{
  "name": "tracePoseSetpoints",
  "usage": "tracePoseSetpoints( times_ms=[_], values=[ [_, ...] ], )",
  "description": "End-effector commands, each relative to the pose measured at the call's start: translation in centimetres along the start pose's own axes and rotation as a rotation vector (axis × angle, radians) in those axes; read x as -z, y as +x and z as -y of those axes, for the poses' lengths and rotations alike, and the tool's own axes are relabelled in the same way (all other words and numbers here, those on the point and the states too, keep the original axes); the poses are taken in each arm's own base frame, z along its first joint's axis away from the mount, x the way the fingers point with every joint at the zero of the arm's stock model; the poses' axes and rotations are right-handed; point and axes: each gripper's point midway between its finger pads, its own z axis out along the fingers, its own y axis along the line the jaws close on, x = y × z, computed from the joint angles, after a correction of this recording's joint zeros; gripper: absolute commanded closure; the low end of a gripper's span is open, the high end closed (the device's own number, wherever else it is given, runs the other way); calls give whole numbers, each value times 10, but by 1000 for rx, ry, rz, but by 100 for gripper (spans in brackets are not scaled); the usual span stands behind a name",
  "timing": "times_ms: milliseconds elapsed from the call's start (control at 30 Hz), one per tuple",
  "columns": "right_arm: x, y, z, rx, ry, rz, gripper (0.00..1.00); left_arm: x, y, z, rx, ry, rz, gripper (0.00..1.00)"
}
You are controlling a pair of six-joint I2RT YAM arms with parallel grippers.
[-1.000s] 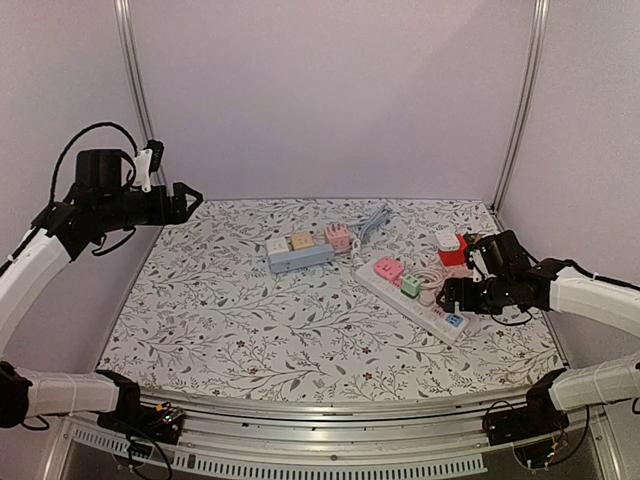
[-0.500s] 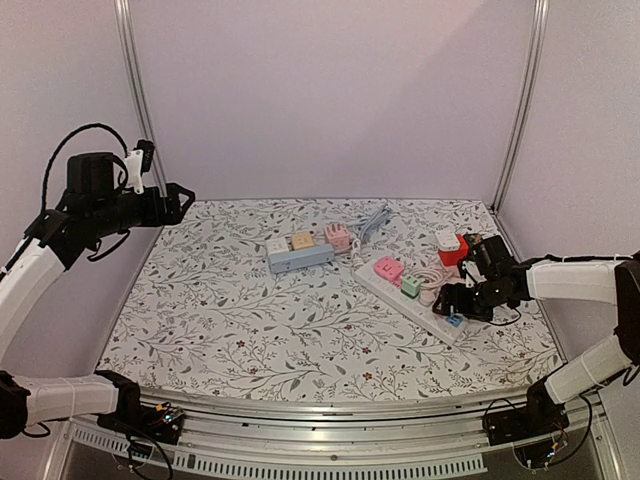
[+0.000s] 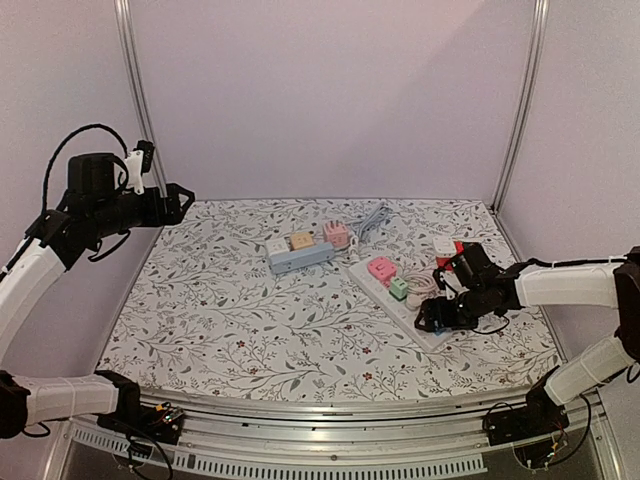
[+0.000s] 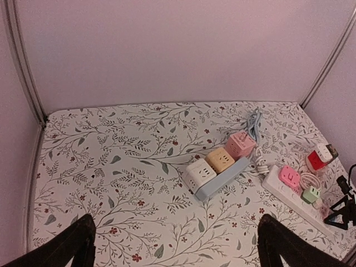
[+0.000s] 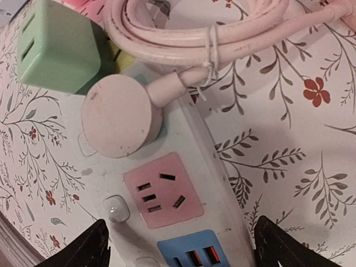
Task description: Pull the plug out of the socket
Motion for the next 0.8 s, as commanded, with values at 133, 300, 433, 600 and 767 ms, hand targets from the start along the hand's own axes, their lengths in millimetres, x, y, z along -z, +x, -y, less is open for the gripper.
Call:
tracePoseSetpoints(
  times_ms=[133,300,433,600,767],
  values=[
    [8,17,-61,168,22,31,12,-5,6,-6,2,-26,-15,0],
    [2,12,-69,234,136,59,11,-5,6,-7,2,-33,-13,1],
    [-8,10,-69,256,226,54,8,-5,6,-8,0,-39,-14,0],
    [-9,5,-71,305,337,71,5,-3,5,-9,-3,-45,-10,0],
    [-15,8,-71,302,338,56,3,-2,5,-9,-4,-45,-8,0]
  ],
)
